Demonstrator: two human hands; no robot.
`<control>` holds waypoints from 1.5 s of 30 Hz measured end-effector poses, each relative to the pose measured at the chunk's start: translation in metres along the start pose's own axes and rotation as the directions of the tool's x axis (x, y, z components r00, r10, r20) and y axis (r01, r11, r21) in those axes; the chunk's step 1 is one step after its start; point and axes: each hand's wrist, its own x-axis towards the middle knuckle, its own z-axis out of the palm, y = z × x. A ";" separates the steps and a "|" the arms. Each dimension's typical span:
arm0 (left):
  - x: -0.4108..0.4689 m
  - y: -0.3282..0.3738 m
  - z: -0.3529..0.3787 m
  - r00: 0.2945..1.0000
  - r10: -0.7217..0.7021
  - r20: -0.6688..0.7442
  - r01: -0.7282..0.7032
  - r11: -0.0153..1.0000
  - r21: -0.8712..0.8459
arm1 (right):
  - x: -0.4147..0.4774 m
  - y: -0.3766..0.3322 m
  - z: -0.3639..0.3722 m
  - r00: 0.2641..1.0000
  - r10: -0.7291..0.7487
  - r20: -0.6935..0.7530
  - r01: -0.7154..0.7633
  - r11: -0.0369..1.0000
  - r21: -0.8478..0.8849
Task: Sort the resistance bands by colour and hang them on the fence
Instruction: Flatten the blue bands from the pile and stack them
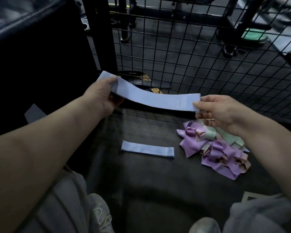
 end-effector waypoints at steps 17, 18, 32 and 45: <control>0.047 -0.095 -0.053 0.997 -0.014 -0.071 0.063 0.660 0.749 | 0.064 0.122 0.020 0.975 0.157 -0.160 -0.188 0.960 -0.206; 0.055 -0.106 -0.055 0.997 -0.017 -0.077 0.070 0.641 0.764 | 0.074 0.139 0.026 0.970 0.180 -0.164 -0.211 0.958 -0.193; 0.180 -0.206 -0.068 0.969 -0.088 -0.229 0.234 0.609 0.758 | 0.175 0.270 0.061 0.891 0.352 -0.286 -0.391 0.916 -0.090; 0.210 -0.255 -0.086 0.975 0.096 -0.202 0.152 0.381 0.912 | 0.197 0.308 0.058 0.920 0.277 -0.278 -0.356 0.887 -0.294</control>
